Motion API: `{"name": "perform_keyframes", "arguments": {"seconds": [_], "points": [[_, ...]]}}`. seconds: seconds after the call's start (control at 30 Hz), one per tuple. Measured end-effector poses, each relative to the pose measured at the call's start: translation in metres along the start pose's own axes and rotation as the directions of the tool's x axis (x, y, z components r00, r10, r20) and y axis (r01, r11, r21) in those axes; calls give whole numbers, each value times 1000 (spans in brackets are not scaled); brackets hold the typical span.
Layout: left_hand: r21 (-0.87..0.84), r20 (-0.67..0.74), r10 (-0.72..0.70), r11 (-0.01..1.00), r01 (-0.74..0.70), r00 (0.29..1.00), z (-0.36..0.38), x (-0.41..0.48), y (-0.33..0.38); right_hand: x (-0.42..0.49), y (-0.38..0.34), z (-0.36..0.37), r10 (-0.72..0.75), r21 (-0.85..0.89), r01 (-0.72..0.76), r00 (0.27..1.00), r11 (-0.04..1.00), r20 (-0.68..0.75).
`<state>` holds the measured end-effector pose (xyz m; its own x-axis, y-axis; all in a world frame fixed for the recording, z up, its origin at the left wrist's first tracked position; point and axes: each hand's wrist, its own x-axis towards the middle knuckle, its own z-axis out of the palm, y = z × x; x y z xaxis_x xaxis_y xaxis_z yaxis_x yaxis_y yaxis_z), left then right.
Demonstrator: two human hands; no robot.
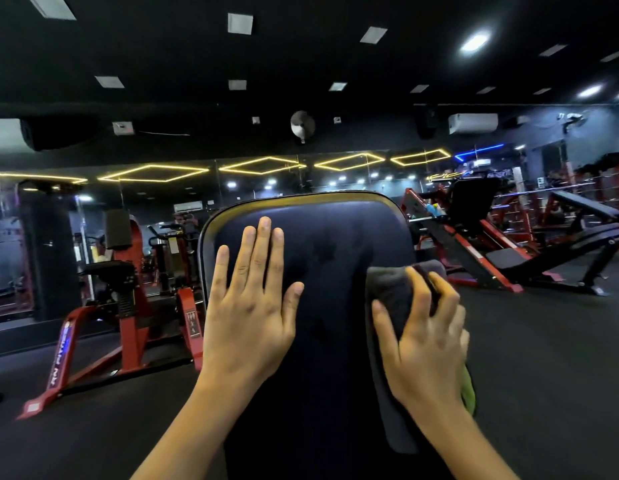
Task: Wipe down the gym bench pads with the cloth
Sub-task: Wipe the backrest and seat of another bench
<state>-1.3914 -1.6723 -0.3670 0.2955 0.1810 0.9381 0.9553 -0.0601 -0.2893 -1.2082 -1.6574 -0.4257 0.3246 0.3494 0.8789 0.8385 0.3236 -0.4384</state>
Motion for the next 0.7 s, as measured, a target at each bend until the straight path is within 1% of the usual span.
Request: {"name": "perform_keyframes", "arguments": {"seconds": [0.07,0.17,0.2,0.23,0.27,0.33,0.37,0.4,0.43,0.47,0.5,0.53,0.57,0.6,0.63,0.67,0.7], "points": [[0,1,-2,1000,2,1000,-1,0,1,20,-6,-3,19,-7,-19,1000,1000,-20],[13,11,1,1000,-1,1000,-1,0,1,75,-30,-7,157,3,-157,988,988,-4],[16,15,1,1000,-1,1000,-1,0,1,90,-41,-7,152,-13,-152,988,988,3],[16,18,2,1000,-2,1000,-1,-1,0,97,-55,-6,82,-39,-82,997,996,1],[14,19,5,1000,-5,1000,-1,0,-1,99,-67,-6,-44,-66,43,999,997,-17],[11,14,6,1000,-6,1000,-1,0,-2,85,-76,-1,-287,-101,282,957,954,-35],[11,7,8,1000,-8,1000,0,0,-2,72,-72,0,-357,-99,353,934,930,-26],[7,1,6,1000,-6,1000,0,0,-2,58,-62,1,-396,-102,393,918,914,-14],[0,-5,7,1000,-7,1000,0,-1,-1,48,-48,-1,-404,-116,401,915,909,-9],[-6,-8,5,1000,-5,1000,0,-1,-1,45,-34,-3,-369,-119,363,929,924,-28],[-6,-10,1,1000,-1,1000,0,-1,0,51,-25,-7,-283,-97,278,958,956,-45],[-1,-7,0,1000,0,1000,1,0,1,63,-22,-9,-151,-46,148,987,988,-59],[4,-5,3,1000,-3,1000,1,0,1,79,-25,-11,1,10,-1,999,1000,-46],[4,-1,4,1000,-4,1000,1,0,1,95,-34,-10,108,19,-107,994,994,-23],[0,1,6,1000,-6,1000,1,0,1,106,-48,-9,131,-18,-131,991,991,-2],[-8,3,4,1000,-4,1000,1,-1,0,110,-64,-7,64,-67,-64,998,996,-1],[-16,-1,4,1000,-4,1000,0,0,0,108,-78,-6,-57,-93,56,998,994,-7]]}}
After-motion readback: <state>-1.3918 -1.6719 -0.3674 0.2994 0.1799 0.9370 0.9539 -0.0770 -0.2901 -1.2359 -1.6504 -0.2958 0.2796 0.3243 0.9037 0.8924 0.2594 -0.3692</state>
